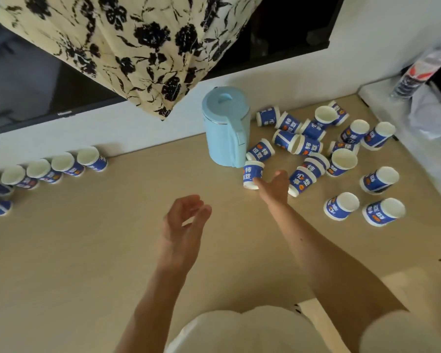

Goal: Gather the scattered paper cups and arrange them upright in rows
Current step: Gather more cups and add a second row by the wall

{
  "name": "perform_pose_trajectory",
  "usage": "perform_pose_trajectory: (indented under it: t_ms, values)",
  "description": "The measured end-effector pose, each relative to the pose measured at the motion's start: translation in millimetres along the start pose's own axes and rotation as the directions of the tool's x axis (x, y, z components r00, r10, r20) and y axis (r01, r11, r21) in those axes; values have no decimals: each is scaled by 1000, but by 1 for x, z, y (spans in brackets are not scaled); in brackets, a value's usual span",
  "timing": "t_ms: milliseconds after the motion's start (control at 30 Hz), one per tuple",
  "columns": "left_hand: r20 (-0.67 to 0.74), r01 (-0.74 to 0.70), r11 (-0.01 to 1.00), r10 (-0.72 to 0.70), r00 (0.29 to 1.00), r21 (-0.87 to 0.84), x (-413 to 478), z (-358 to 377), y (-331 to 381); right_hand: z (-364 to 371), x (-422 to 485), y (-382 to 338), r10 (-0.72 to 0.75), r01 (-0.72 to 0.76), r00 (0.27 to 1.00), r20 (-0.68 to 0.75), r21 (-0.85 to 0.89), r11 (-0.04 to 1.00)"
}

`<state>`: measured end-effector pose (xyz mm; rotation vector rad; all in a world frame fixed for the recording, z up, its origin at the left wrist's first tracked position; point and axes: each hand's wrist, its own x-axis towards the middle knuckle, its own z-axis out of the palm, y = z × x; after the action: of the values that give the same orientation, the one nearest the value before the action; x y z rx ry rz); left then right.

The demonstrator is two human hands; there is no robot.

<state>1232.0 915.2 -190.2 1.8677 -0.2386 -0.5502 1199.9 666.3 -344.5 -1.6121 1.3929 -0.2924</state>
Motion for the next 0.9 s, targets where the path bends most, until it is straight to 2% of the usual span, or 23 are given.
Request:
perform_pose_trajectory:
  t_ms: [100, 167, 467, 600, 667, 767, 900]
  values:
    - [-9, 11, 1000, -11, 1000, 15, -8, 3, 2, 13, 18, -2, 0, 5, 999, 36, -135, 991]
    - [-26, 17, 999, -16, 1000, 28, -14, 3, 2, 19, 26, -6, 1, 5, 999, 39, -139, 990]
    - [-92, 68, 997, -64, 994, 42, -24, 2, -9, 28, 32, 2, 0, -7, 996, 84, 90, 996]
    - [-74, 119, 992, -116, 991, 47, -23, 15, -11, 17, -11, 14, -7, -20, 997, 82, 322, 946]
    - [-59, 147, 987, -144, 988, 57, -19, 23, -13, 11, -45, 15, -86, 37, 991, 98, 415, 909]
    - [-4, 178, 980, -178, 984, 92, -11, 36, -11, 0, -97, 8, -295, 177, 944, 147, 529, 830]
    - [59, 156, 985, -161, 985, 77, -2, 47, -4, -17, -143, -10, -496, 358, 848, 190, 485, 798]
